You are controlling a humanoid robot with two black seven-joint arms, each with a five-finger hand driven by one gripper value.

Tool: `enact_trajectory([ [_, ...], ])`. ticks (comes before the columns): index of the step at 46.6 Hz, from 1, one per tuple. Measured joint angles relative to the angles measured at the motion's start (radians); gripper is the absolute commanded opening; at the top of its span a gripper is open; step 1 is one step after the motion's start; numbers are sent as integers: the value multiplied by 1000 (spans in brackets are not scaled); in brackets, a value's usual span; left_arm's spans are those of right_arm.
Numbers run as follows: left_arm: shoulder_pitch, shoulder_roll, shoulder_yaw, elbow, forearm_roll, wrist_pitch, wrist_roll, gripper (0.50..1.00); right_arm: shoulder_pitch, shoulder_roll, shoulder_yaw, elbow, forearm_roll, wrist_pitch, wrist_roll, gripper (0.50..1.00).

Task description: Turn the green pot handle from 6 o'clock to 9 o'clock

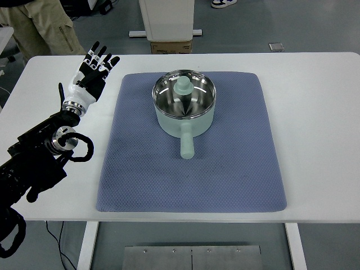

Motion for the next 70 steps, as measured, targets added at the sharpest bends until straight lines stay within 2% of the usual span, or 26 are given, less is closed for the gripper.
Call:
enact_trajectory([
  [70,-3,0,-3,-1,2,6,-2,1000,0,0,0,0,0,0,0,1000],
])
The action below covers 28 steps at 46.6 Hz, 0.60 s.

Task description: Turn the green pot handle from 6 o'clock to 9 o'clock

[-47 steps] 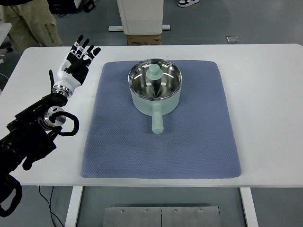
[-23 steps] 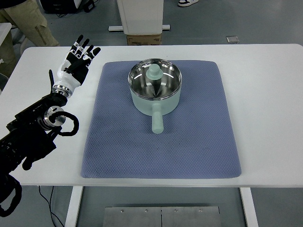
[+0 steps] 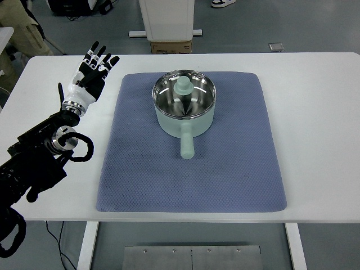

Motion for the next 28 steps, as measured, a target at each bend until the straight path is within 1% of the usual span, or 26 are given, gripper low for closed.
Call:
enact_trajectory([
  [21,-14,2,0,0,-1,0,0,1000,0,0,0,0,0,0,0,1000],
  [28,-19,24,0,1,0,-1,0,1000,0,0,0,0,0,0,0,1000],
])
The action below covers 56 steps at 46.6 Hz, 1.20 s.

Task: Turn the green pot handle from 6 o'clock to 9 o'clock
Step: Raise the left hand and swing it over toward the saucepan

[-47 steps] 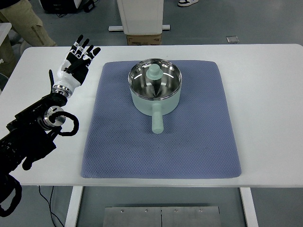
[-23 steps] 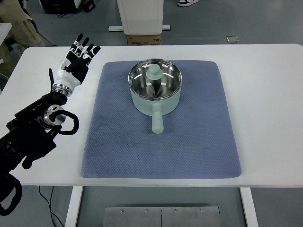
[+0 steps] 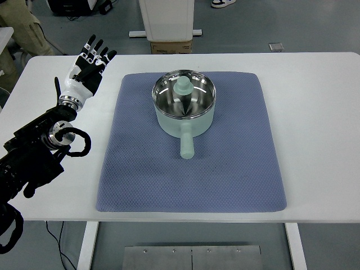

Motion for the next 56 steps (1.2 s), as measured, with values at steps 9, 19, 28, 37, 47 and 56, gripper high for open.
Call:
enact_trajectory([
  [9,-15,24,0,-1,0,-9,-1,1000,0,0,0,0,0,0,0,1000],
  [19,-48,63,0,-2,30,-12,-1,1000,0,0,0,0,0,0,0,1000],
  [28,-80,79,1,-15,56,-13,-1,1000,0,0,1,0,0,0,0,1000],
  [37,-90,118,2,-76,85,-11,-1,1000,0,0,0,0,0,0,0,1000],
  [47,-98,165,2,-167,123,-7,-3,1000,0,0,0,0,0,0,0,1000],
  [56,-122,190,1,-207,124,-2,-3,1000,0,0,0,0,0,0,0,1000],
])
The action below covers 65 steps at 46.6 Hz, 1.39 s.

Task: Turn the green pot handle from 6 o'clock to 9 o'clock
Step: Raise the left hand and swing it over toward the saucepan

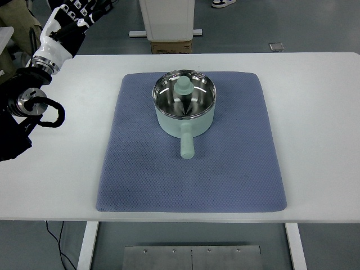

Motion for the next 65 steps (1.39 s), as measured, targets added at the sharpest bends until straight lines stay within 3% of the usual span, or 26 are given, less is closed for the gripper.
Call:
enact_trajectory([
  [26,-37,8,-3,-4,100,-1,-1,1000,0,0,0,0,0,0,0,1000],
  [49,-45,56,-4,-206,222,48,-3,1000,0,0,0,0,0,0,0,1000],
  [65,-46,60,-1,-284,289,45,-3,1000,0,0,0,0,0,0,0,1000],
])
